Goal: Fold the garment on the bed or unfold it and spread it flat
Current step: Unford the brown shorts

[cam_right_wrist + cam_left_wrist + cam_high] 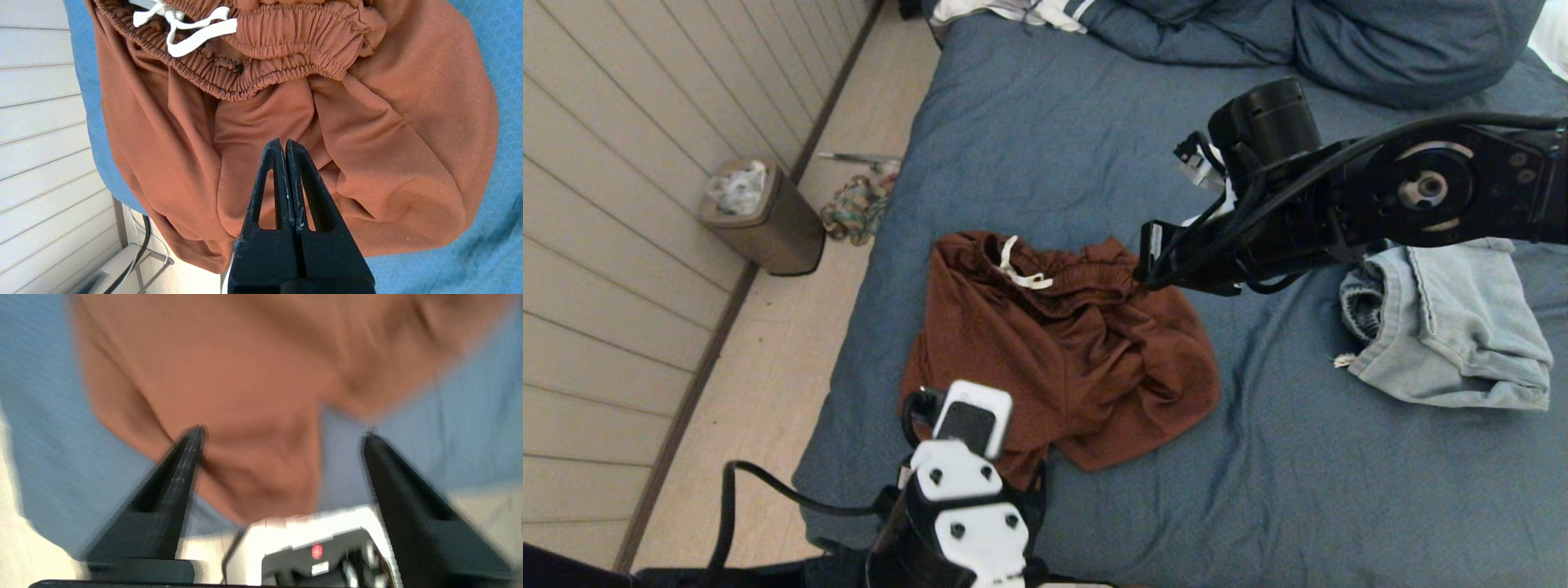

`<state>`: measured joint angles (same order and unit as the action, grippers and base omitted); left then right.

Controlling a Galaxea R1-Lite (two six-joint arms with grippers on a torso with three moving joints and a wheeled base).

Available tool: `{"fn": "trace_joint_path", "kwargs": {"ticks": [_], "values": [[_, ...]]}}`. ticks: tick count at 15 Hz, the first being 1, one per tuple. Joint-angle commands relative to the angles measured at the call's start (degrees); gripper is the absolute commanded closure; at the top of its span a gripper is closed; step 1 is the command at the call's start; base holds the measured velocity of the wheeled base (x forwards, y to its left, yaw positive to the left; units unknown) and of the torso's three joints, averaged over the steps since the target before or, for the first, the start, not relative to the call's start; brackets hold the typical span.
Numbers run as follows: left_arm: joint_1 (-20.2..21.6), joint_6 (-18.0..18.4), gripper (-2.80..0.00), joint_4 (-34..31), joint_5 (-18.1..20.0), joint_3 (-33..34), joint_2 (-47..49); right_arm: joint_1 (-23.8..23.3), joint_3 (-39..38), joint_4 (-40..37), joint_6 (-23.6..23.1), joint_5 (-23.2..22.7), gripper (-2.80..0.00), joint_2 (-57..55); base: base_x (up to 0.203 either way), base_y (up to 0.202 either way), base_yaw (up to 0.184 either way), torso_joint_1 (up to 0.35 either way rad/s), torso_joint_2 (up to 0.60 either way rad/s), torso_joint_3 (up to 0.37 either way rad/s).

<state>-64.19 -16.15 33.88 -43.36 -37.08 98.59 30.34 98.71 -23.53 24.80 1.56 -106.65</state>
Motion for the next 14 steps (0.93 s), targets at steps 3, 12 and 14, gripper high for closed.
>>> {"fn": "trace_joint_path", "kwargs": {"ticks": [3,12,14], "values": [[10.7,-0.4,0.00,-10.0,5.3,-17.2,0.6,-1.6,0.6,-0.1,0.2,-0.1,0.00,1.0,0.000,0.000,0.000,0.000,0.00,0.000],[26.5,3.6,0.00,-18.4,9.2,-49.8,22.8,-3.3,0.8,0.1,-0.2,0.4,0.00,1.8,0.000,0.000,0.000,0.000,0.00,0.000],[27.7,4.1,-2.80,-17.9,6.9,-54.1,24.1,-3.6,0.9,0.4,-0.3,0.3,0.00,1.1,0.000,0.000,0.000,0.000,0.00,0.000]]}}
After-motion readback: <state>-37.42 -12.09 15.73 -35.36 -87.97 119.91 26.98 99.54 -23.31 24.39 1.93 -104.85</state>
